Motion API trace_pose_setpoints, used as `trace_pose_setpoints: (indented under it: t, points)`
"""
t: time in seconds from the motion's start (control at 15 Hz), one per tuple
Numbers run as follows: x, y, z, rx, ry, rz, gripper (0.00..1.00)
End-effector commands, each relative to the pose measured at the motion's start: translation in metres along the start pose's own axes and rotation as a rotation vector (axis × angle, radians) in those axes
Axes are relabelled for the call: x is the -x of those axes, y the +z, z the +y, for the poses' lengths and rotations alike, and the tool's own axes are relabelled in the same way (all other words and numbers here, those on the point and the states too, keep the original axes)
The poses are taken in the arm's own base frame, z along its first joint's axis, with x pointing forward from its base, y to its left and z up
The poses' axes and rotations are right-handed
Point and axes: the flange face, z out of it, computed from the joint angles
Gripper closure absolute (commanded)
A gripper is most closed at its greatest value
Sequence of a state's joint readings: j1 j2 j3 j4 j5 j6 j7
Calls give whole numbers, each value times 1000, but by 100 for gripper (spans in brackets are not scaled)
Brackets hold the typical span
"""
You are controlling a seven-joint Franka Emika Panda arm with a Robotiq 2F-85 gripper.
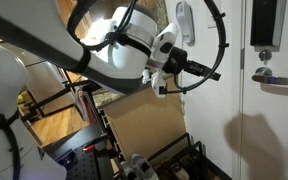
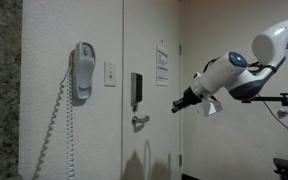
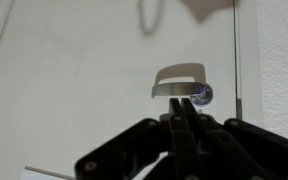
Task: Turn the lock on the door
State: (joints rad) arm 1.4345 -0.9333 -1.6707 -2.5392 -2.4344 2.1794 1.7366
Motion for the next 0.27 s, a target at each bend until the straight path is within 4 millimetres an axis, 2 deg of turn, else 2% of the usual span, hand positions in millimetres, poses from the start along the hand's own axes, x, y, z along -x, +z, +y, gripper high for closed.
trace_pose_setpoints:
  t: [0.0, 0.07, 0.2]
  points:
    - [3, -3, 0, 3, -2, -4, 60]
    - [5, -4, 0, 0, -2, -8, 78]
    - [5, -3, 0, -3, 4, -11, 62]
